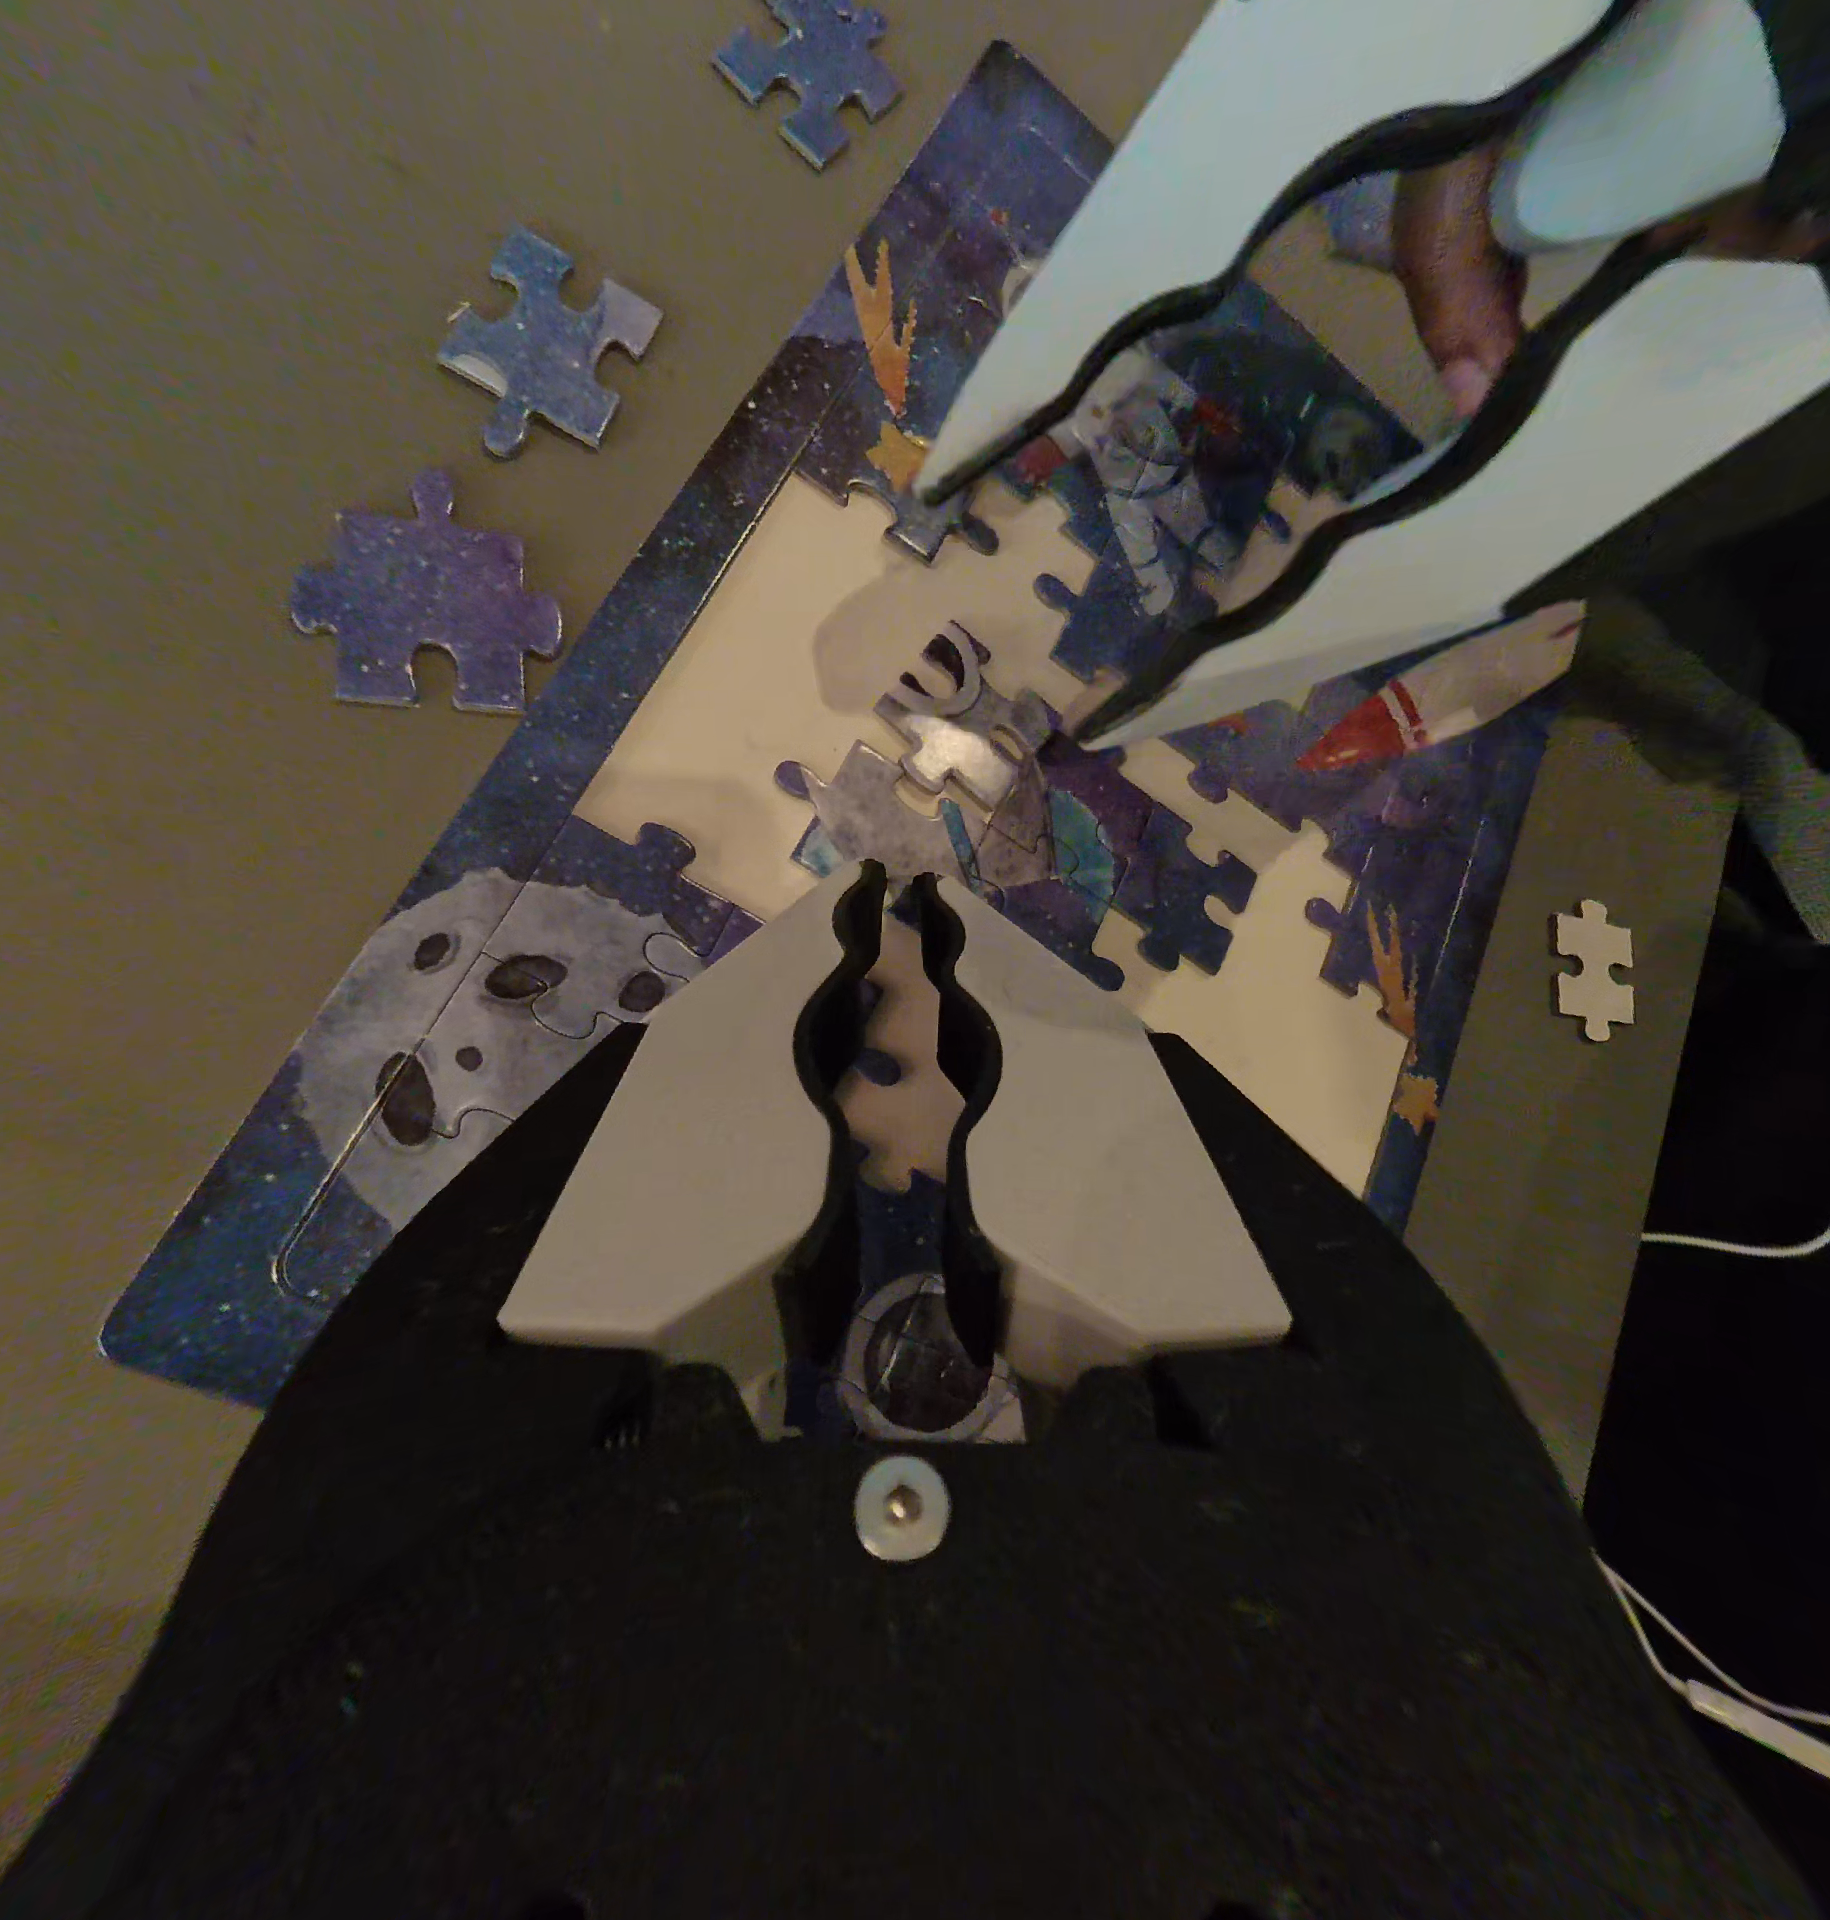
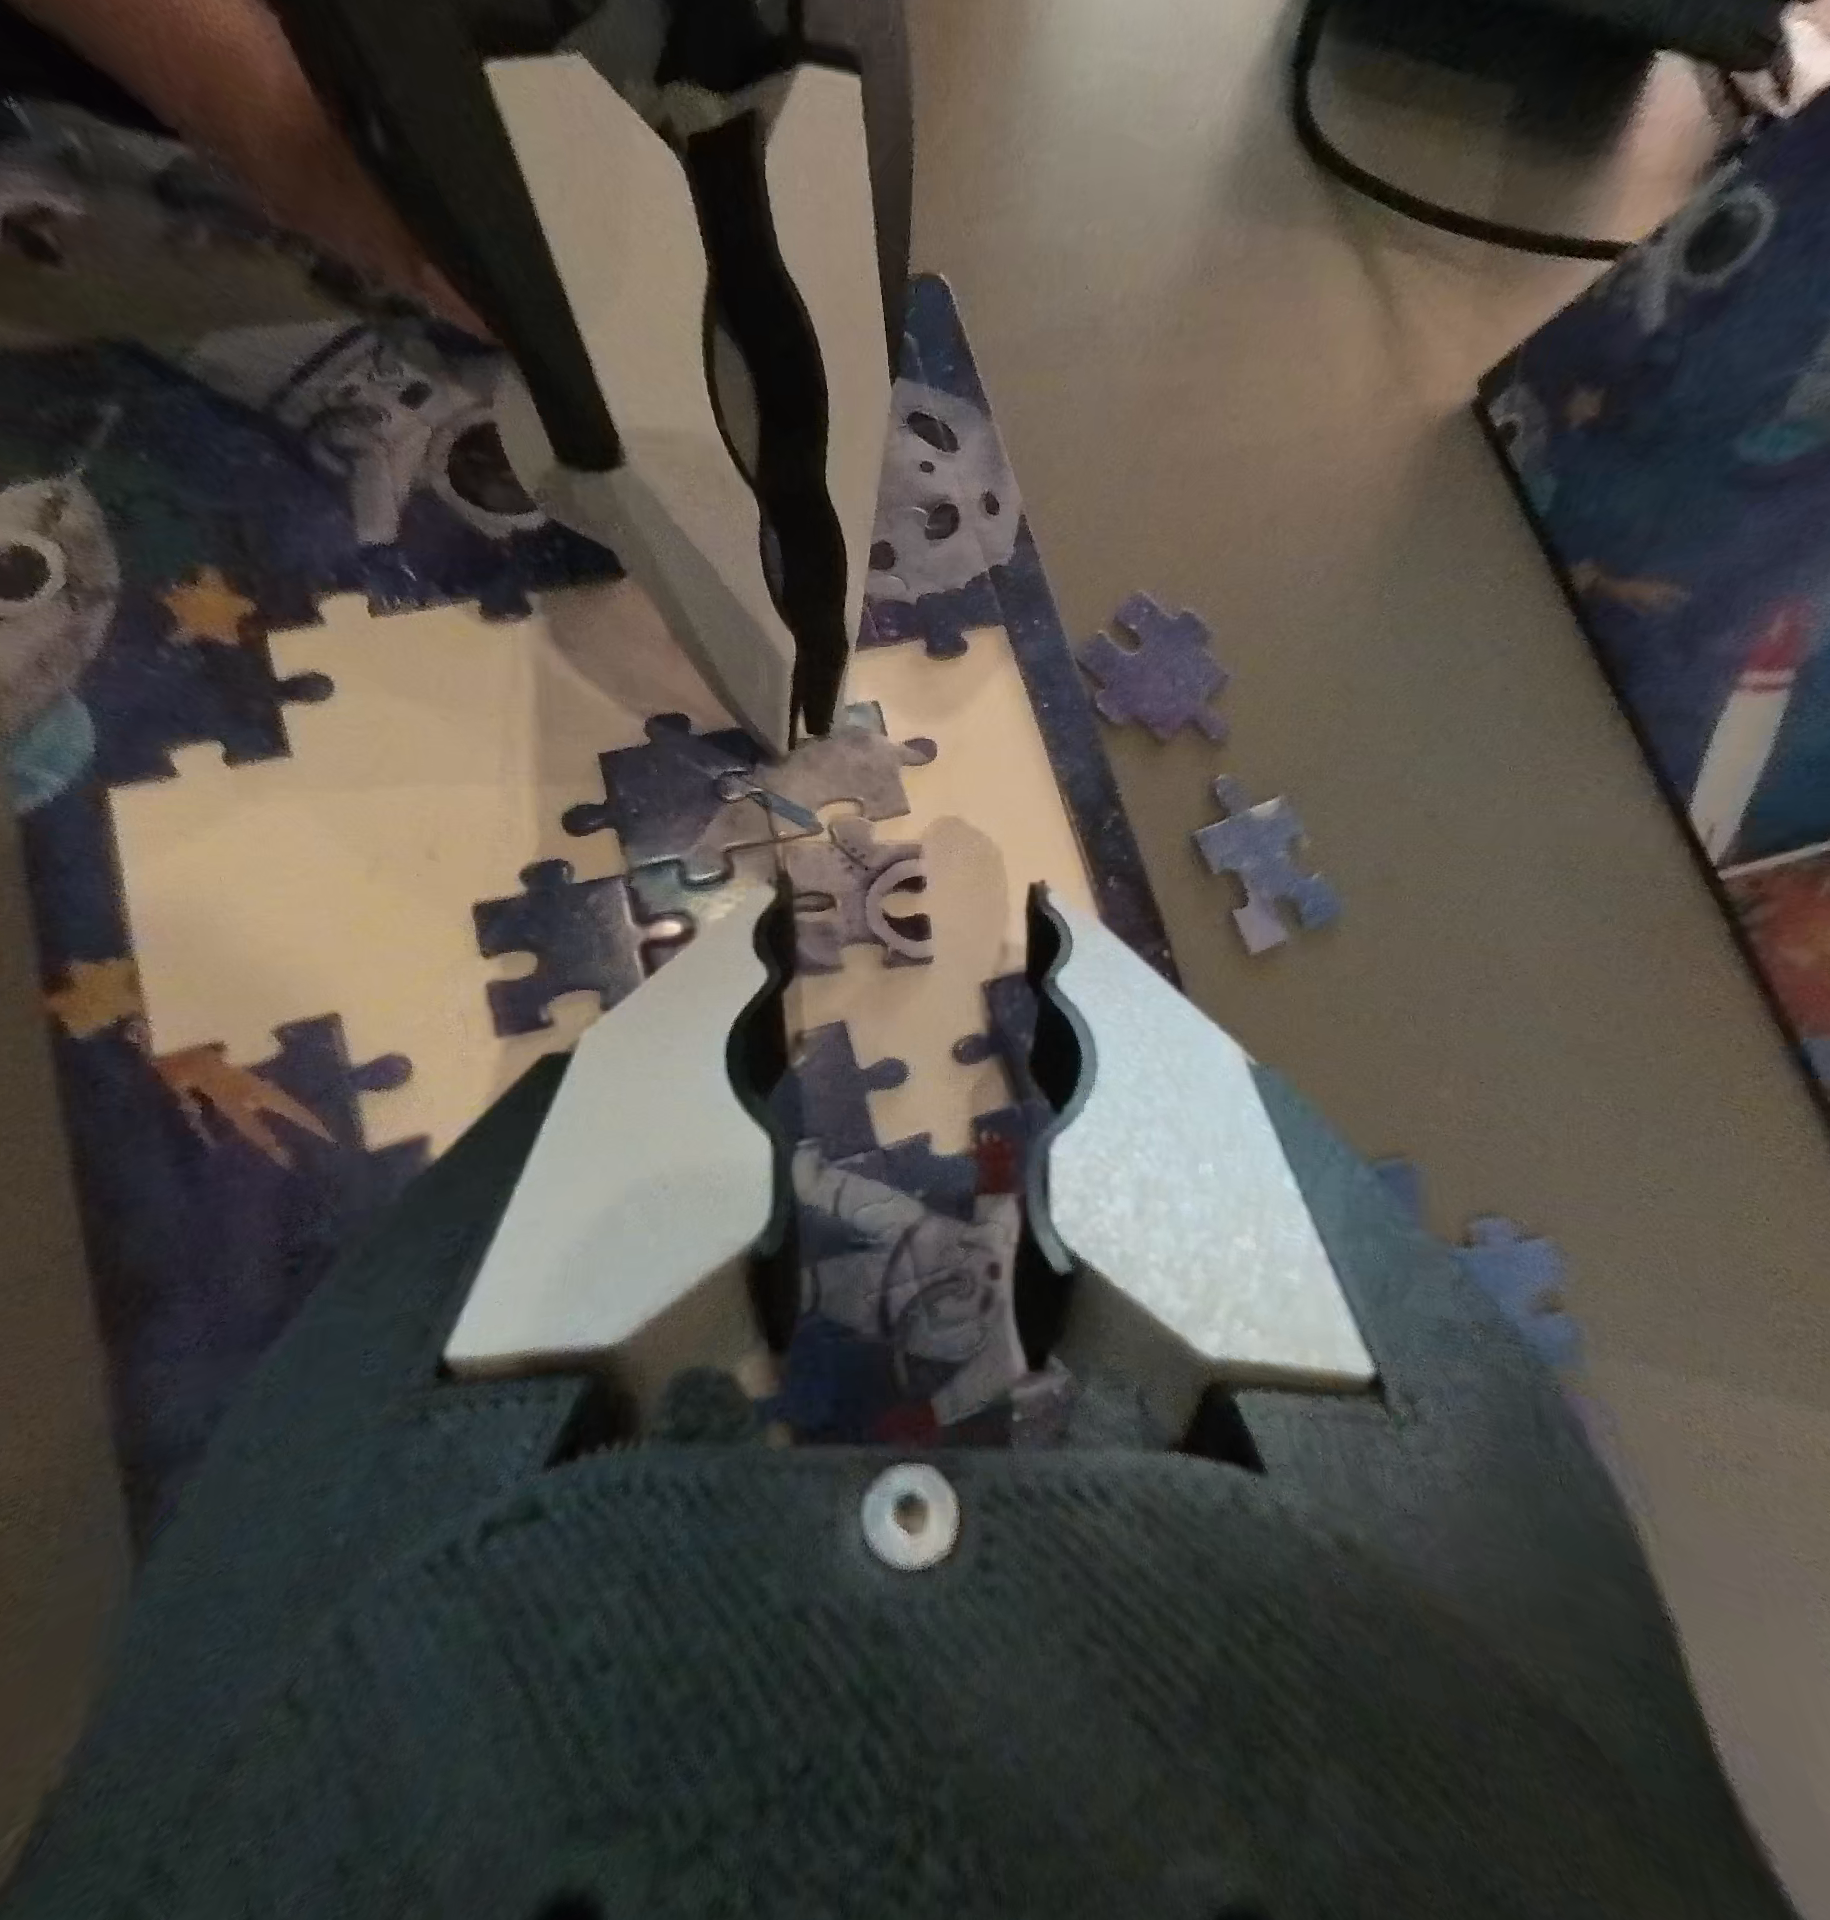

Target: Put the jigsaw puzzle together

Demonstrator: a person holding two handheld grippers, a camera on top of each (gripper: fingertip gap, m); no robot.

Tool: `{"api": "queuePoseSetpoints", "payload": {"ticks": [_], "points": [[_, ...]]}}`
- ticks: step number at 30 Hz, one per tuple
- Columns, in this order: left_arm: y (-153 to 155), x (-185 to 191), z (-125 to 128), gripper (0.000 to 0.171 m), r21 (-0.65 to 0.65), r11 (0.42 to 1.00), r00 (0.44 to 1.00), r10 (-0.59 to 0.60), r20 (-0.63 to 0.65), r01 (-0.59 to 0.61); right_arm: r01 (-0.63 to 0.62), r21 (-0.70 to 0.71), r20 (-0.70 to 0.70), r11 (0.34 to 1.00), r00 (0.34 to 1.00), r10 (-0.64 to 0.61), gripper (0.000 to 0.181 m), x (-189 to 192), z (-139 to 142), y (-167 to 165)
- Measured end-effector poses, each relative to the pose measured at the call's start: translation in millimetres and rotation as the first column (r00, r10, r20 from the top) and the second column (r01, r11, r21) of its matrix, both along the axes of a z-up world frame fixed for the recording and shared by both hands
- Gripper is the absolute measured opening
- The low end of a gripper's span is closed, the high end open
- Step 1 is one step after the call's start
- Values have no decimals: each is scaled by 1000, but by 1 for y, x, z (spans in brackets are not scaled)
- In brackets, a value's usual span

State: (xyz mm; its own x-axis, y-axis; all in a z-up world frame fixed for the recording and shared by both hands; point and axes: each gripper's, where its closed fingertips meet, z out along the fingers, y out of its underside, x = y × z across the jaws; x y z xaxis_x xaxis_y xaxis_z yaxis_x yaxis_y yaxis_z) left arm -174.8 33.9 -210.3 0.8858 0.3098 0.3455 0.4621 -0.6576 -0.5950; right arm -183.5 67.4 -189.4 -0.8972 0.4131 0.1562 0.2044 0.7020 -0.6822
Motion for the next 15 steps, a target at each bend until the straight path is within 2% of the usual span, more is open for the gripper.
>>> {"api": "queuePoseSetpoints", "payload": {"ticks": [4, 15], "points": [[0, 0, 0, 3, 8, 1000, 1000, -5, 9, 5, -91, -13, 103, 996, 990, 92, 44, -2, -13, -11], [0, 0, 0, 3, -5, 1000, 1000, -10, -21, 10, -98, -109, 176, 989, 978, 117, 33, 6, -20, -13]]}}
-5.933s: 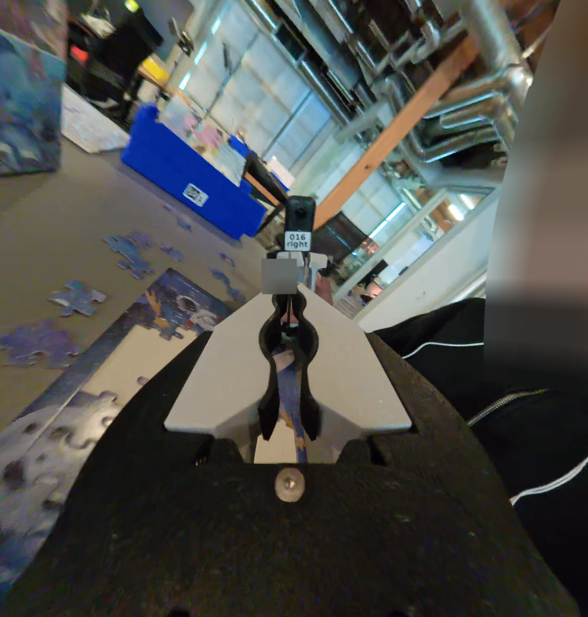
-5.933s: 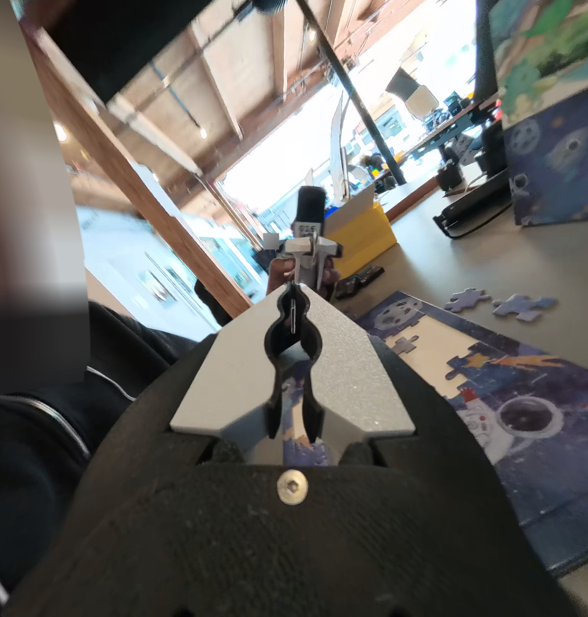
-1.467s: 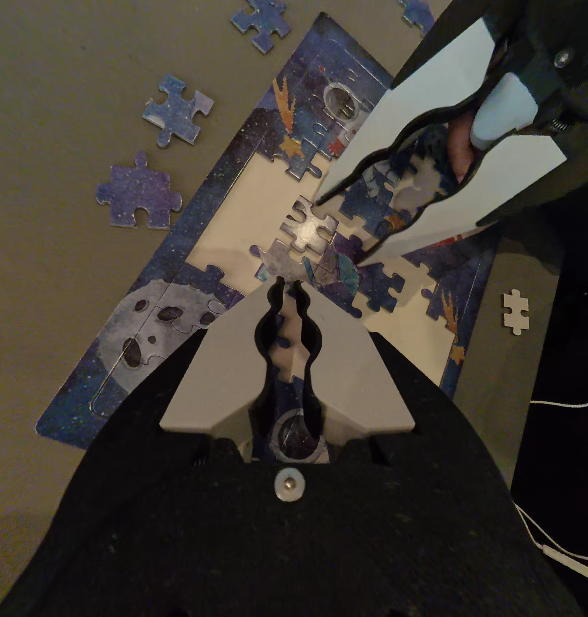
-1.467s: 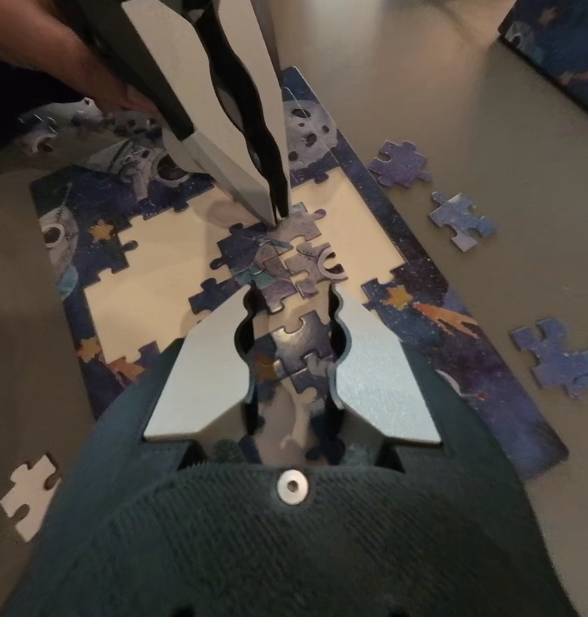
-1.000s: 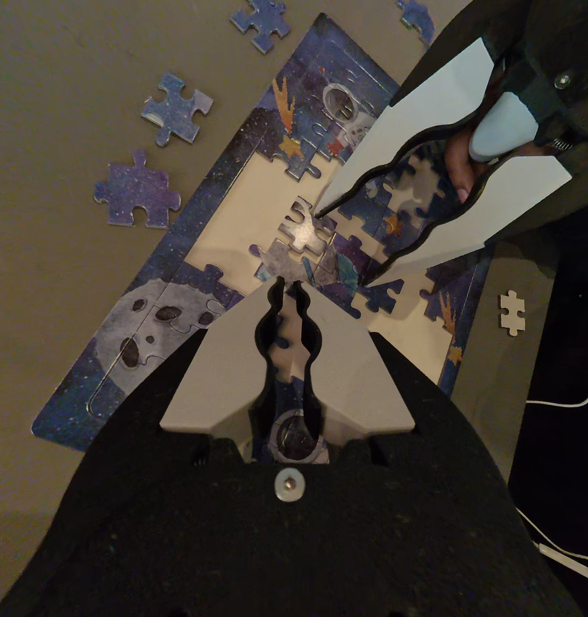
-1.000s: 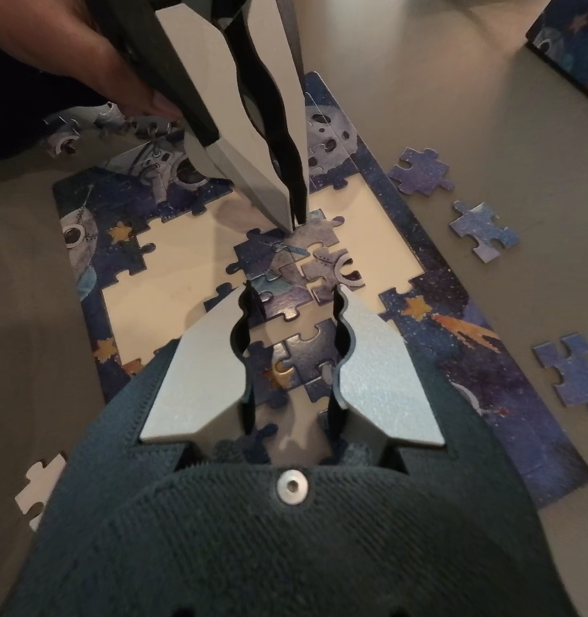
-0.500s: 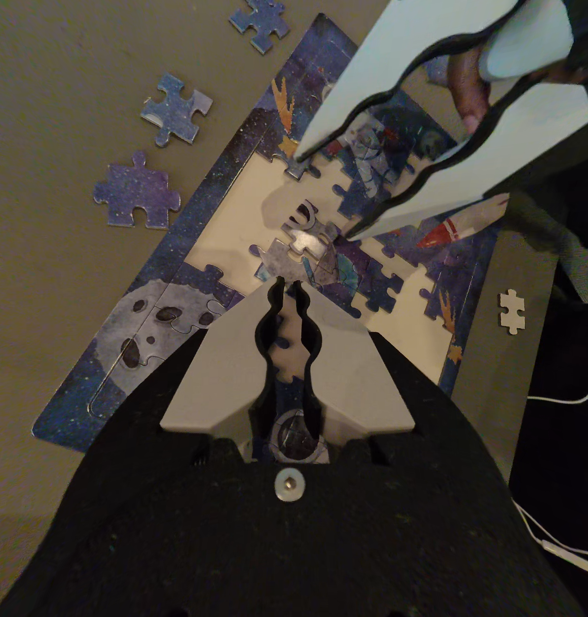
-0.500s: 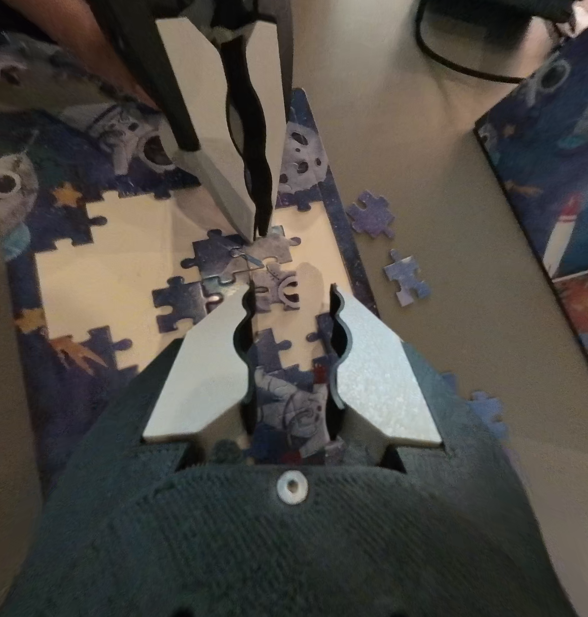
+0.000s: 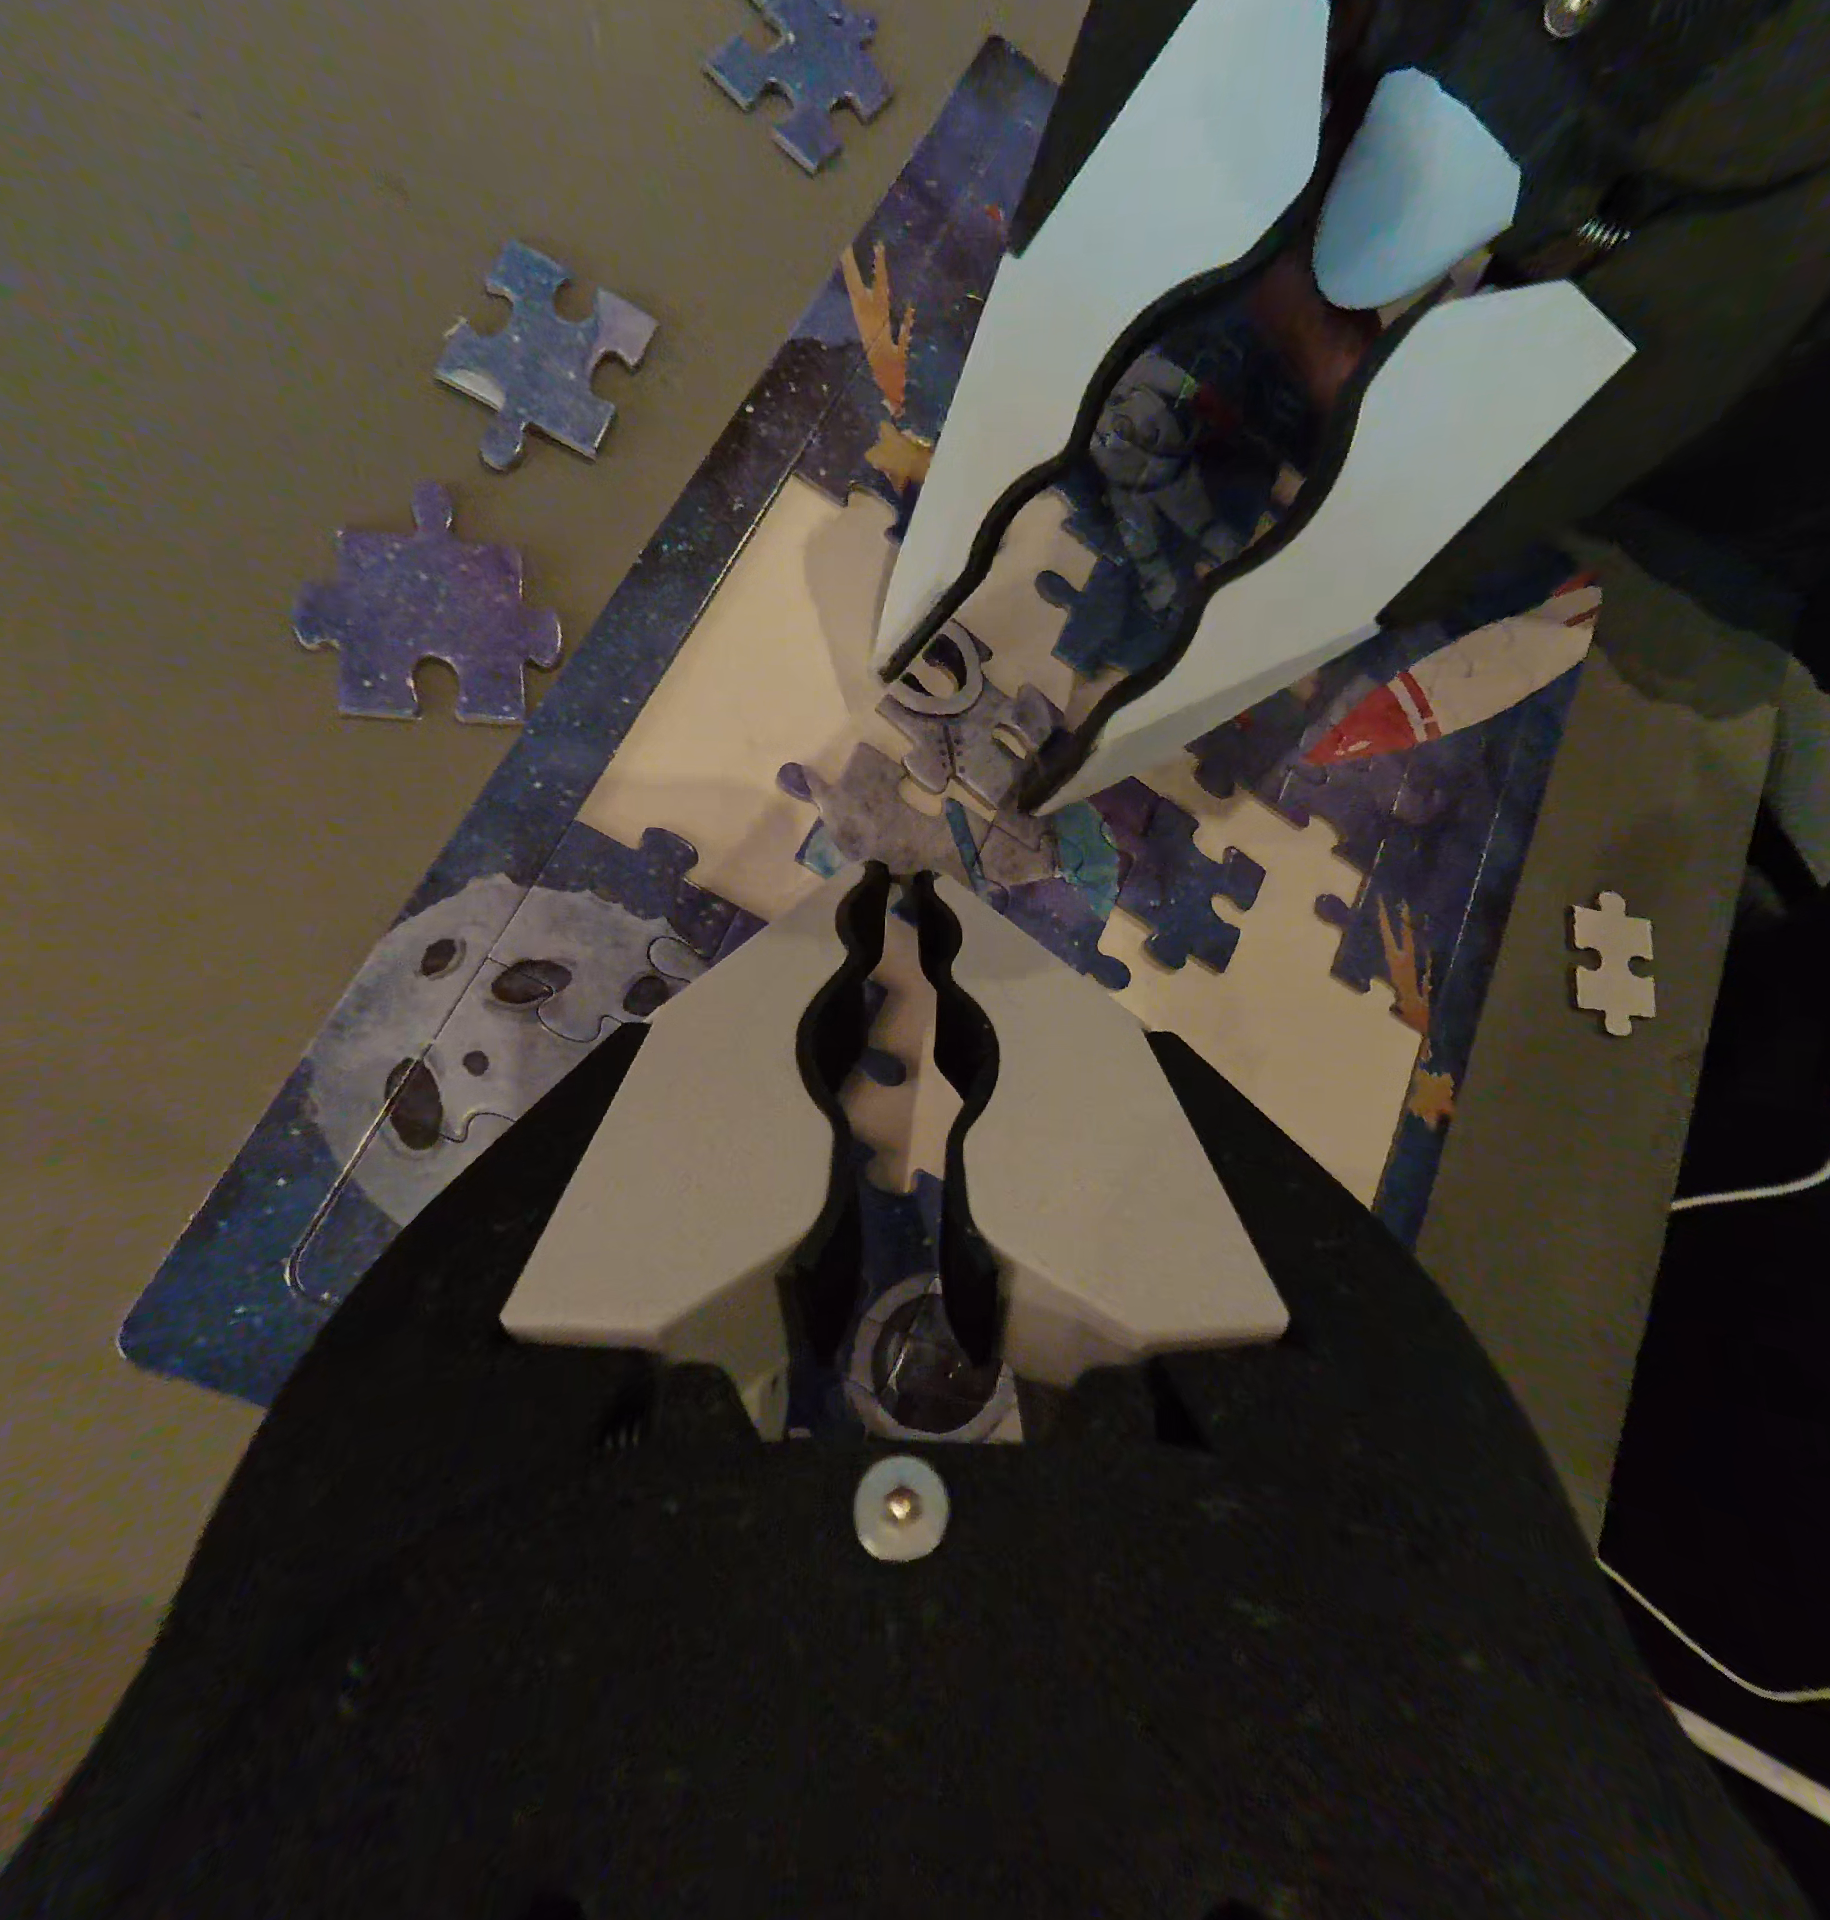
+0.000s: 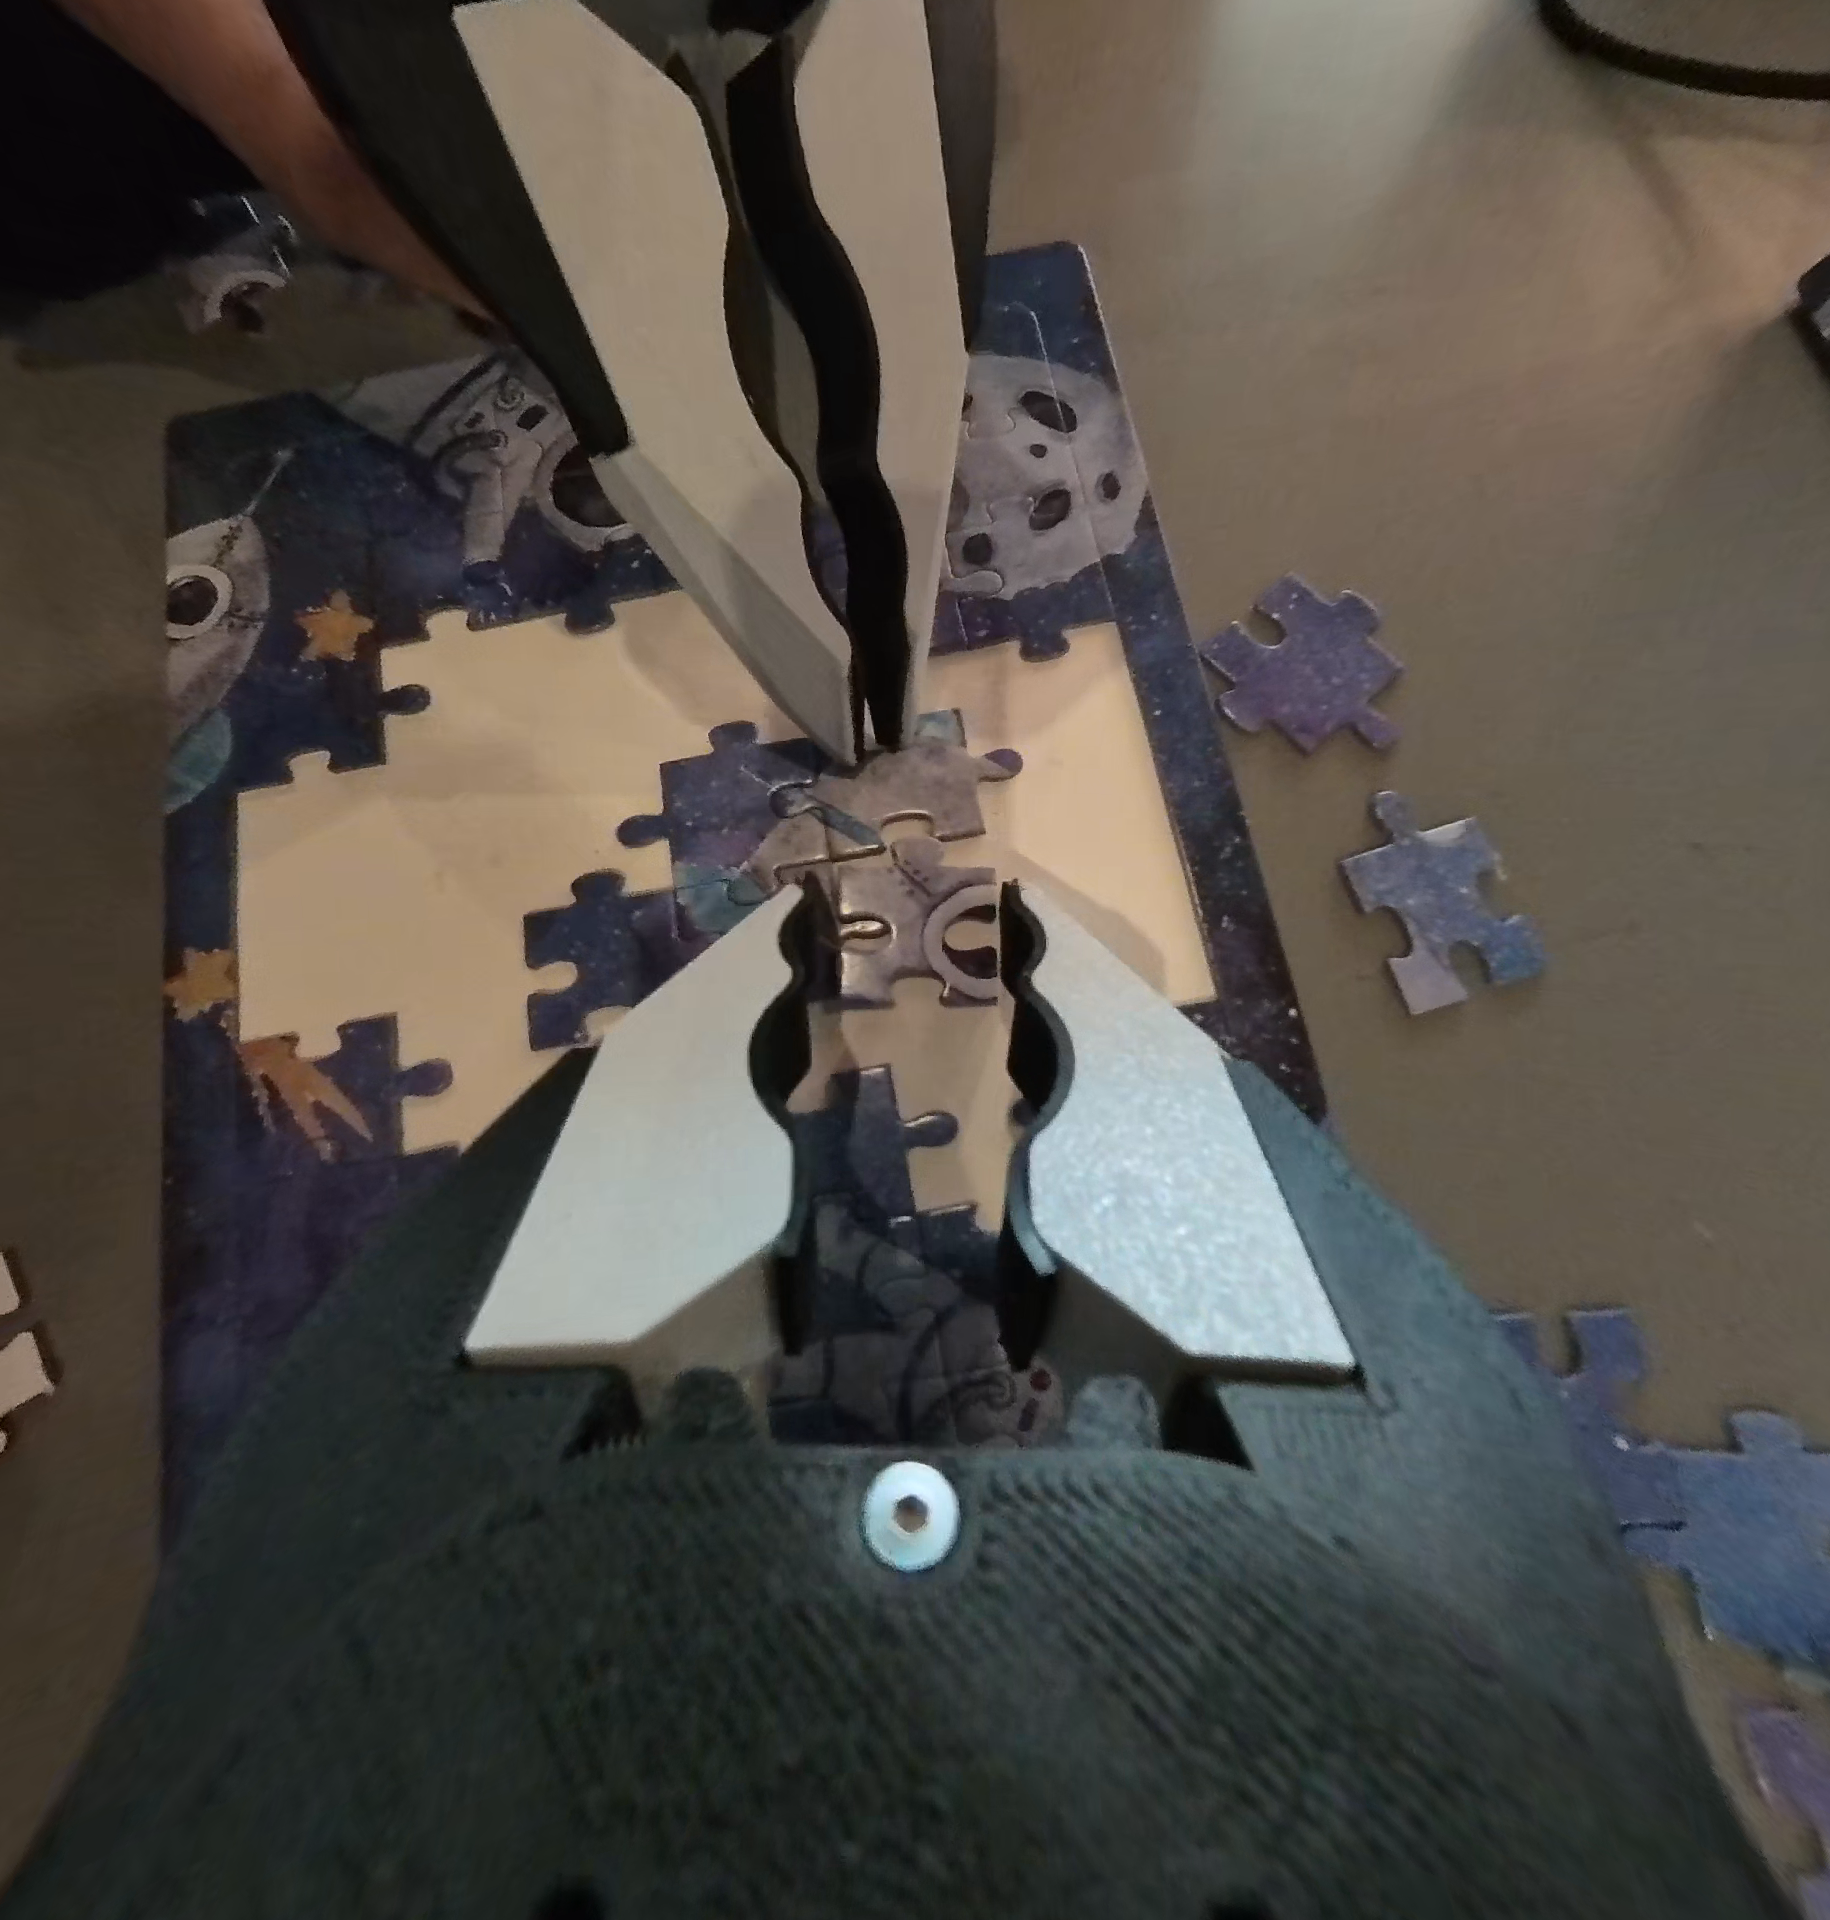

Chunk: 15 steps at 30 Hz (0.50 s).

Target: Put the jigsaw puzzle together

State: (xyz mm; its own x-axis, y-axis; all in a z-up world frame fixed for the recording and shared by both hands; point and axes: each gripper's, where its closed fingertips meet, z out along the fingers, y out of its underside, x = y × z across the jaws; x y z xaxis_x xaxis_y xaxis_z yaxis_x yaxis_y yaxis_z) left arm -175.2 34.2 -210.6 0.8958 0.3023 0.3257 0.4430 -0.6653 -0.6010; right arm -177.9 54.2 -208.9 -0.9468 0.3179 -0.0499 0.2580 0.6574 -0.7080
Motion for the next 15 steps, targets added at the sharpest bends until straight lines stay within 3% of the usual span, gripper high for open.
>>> {"api": "queuePoseSetpoints", "payload": {"ticks": [15], "points": [[0, 0, 0, 3, 3, 1000, 1000, 2, 5, -2, -85, 9, -63, 996, 994, 86, 28, 1, 2, -7]]}}
